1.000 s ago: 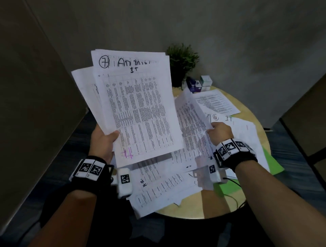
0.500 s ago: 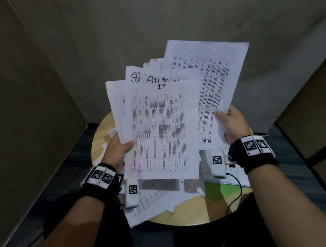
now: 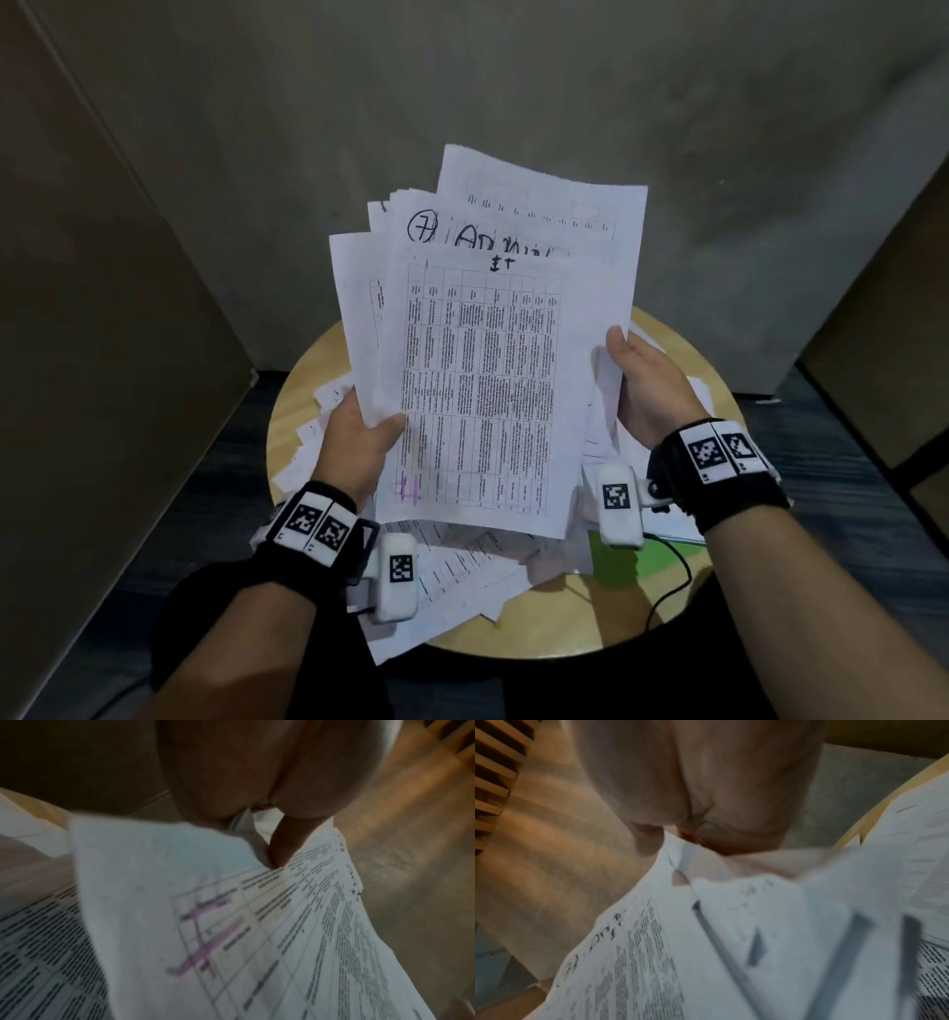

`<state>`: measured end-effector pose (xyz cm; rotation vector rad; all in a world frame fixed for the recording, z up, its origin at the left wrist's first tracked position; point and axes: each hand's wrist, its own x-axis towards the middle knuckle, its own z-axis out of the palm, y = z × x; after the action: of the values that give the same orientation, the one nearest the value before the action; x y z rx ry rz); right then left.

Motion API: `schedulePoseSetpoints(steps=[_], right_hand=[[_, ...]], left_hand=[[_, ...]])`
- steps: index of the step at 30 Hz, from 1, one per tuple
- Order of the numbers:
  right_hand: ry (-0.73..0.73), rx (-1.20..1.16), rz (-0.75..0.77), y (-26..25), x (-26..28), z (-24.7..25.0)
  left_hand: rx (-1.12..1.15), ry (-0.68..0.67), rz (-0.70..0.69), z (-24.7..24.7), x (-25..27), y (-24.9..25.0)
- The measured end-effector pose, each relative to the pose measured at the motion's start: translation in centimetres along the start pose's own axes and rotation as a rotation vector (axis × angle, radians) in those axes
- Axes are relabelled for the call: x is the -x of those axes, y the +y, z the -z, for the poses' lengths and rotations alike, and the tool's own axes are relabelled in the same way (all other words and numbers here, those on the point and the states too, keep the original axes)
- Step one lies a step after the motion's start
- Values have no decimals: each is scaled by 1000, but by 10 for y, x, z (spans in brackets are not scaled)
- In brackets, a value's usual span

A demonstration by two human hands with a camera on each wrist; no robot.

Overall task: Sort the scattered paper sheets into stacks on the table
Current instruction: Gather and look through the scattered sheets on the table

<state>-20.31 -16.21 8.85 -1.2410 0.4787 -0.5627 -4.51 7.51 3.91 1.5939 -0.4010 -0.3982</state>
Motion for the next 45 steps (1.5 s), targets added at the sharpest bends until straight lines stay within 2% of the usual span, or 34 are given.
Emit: schedulePoseSetpoints(steps=[4, 8, 12, 16, 19, 22, 26, 28, 31, 34, 36, 39, 45], right_hand=[[47, 200, 48, 8, -1, -3], [103, 273, 91, 11, -3, -8], [135, 350, 120, 16, -2, -20], [181, 276, 210, 12, -1, -34], [139, 249, 245, 10, -1, -36], [98, 306, 217, 24, -3, -32], [68, 426, 165, 48, -4, -37], [81, 502, 175, 50, -4, -41], [156, 498, 238, 38, -5, -50], [207, 445, 348, 19, -4, -61], [220, 393, 380, 16, -3, -66], [240, 375, 315, 29, -2, -66], [155, 621, 4, 71, 5, -58]], left_hand=[[-21, -9, -61, -3, 6, -1], [-56, -82, -59, 0, 6, 2], [-78, 45, -70, 1, -3, -2], [-56, 159, -142, -2, -6, 0], [6, 119, -175, 5, -4, 1], [46, 39, -140, 10, -4, -10], [42, 146, -84, -1, -2, -24], [31, 168, -109, -7, -1, -21], [-65, 242, -203, -12, -4, 0], [-4, 307, -321, -18, -6, 25], [23, 315, -352, -22, -7, 32], [39, 278, -292, -27, -3, 25], [15, 213, -87, -27, 2, -17]])
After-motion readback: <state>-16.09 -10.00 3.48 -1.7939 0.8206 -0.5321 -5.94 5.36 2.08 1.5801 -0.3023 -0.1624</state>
